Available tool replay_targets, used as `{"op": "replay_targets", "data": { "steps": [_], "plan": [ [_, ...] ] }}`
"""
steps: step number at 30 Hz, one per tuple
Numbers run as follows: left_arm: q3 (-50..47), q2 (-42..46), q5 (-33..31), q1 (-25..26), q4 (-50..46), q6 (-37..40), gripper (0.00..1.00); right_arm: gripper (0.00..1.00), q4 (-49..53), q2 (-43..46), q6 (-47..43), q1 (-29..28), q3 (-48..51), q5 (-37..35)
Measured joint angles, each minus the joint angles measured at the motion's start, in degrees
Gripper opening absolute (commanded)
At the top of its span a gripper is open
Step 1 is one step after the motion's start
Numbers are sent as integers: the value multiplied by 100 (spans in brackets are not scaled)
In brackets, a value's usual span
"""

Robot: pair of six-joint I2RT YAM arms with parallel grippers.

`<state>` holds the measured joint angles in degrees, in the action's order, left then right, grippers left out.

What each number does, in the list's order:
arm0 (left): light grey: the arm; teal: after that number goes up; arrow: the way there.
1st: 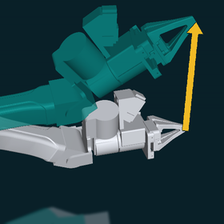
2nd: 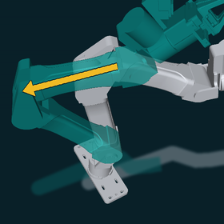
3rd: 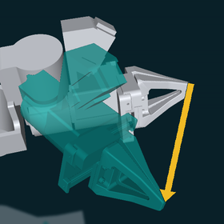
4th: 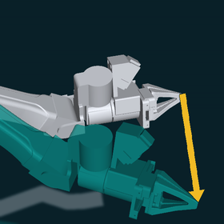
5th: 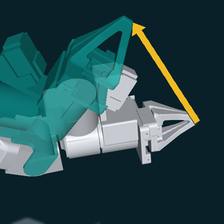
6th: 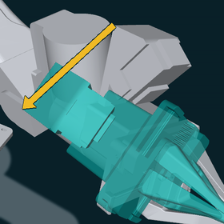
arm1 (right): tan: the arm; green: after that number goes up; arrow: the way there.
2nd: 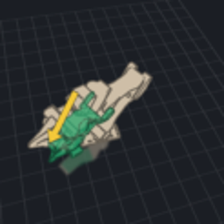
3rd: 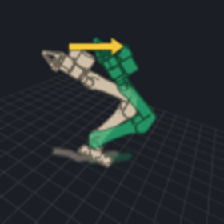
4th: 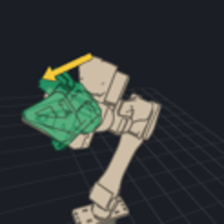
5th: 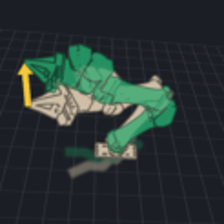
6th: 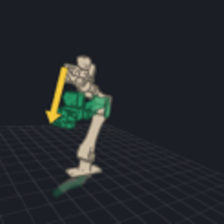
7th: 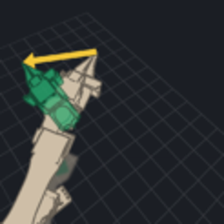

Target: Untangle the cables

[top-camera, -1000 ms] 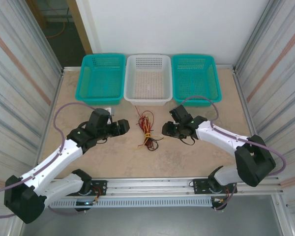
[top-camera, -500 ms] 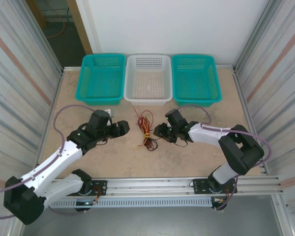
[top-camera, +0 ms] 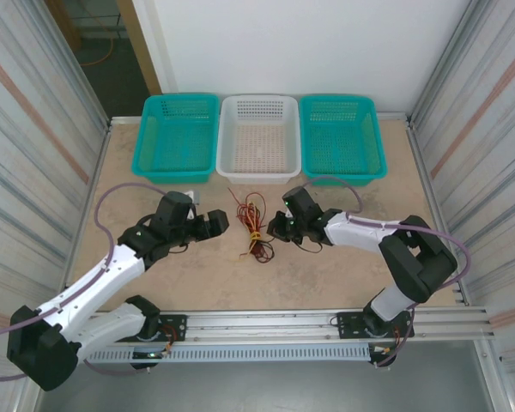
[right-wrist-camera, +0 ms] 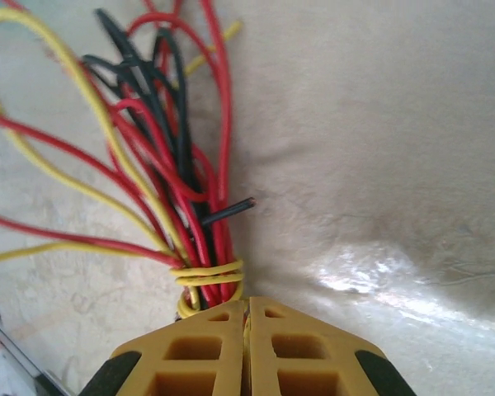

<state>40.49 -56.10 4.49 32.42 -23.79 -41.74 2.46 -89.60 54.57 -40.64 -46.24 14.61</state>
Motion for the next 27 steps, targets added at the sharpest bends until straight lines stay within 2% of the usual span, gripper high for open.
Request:
{"op": "replay_targets", "data": {
  "steps": [9, 13, 16, 18, 23, 27],
  "plan": [
    [225, 92, 586, -317, 203, -122, 99, 0, 1596, 254, -1718, -343, -2232, 7],
    [323, 435, 1172, -964, 433, -474, 99, 0, 2157, 367, -2430, -442, -2885, 42],
    [343, 592, 1585, -1375, 658, -844, 99, 0, 2396, 426, -2785, -446, -3027, 55],
    [315, 603, 1871, -1473, 857, -1143, 99, 0, 2518, 448, -2938, -455, -3027, 83],
    [-131, 588, 2494, -1484, 1661, -1919, 99, 0, 2632, 457, -3119, -549, -3027, 175],
    [-527, 584, 2815, -1482, 1851, -2253, 99, 0, 2629, 479, -3156, -612, -3027, 195]
  ]
}}
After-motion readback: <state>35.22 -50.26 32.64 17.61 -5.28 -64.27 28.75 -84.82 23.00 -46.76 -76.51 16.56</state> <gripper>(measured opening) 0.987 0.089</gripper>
